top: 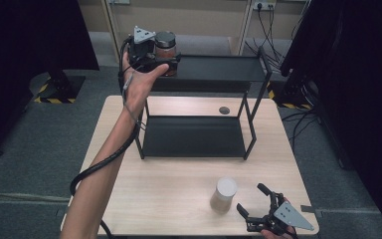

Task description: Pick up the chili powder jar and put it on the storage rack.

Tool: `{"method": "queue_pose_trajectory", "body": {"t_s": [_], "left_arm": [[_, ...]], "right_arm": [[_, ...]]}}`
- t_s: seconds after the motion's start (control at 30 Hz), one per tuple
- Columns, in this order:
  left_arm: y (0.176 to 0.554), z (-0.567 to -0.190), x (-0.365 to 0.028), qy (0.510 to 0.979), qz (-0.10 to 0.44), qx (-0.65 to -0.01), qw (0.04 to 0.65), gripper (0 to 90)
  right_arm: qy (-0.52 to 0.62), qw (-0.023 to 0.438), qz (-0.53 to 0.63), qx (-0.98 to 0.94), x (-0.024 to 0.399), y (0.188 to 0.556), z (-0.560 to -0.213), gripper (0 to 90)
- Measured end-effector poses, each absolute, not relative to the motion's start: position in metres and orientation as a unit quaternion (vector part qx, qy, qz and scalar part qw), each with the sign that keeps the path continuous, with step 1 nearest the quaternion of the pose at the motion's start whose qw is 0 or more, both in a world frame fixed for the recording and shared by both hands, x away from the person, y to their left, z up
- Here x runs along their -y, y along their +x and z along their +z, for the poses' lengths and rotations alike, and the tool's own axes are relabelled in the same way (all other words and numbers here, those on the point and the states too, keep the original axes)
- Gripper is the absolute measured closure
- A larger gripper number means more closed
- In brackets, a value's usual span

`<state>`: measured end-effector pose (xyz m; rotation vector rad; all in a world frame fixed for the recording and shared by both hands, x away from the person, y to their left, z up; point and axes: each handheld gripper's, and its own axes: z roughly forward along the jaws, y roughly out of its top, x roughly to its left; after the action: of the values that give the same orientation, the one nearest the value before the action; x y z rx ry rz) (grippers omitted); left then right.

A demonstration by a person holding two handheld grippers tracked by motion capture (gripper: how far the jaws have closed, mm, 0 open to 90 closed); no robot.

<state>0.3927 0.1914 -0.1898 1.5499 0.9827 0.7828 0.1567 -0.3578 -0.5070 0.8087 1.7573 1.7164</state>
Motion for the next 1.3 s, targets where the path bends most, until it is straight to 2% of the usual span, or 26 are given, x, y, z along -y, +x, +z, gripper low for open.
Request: {"method": "queue_pose_trajectory", "body": {"t_s": [0.57, 1.3], "left_arm": [[0.363, -0.209, -0.201, 0.655, 0.319, -0.388, 0.565, 3.1], [0.319, -0.255, -0.215, 0.649, 0.308, -0.345, 0.605, 3.2]], "right_arm": [[0.300, 0.275, 0.637, -0.655, 0.357, 0.156, -0.507, 0.5], [0.299, 0.276, 0.637, -0.655, 0.356, 0.156, -0.507, 0.5]]}}
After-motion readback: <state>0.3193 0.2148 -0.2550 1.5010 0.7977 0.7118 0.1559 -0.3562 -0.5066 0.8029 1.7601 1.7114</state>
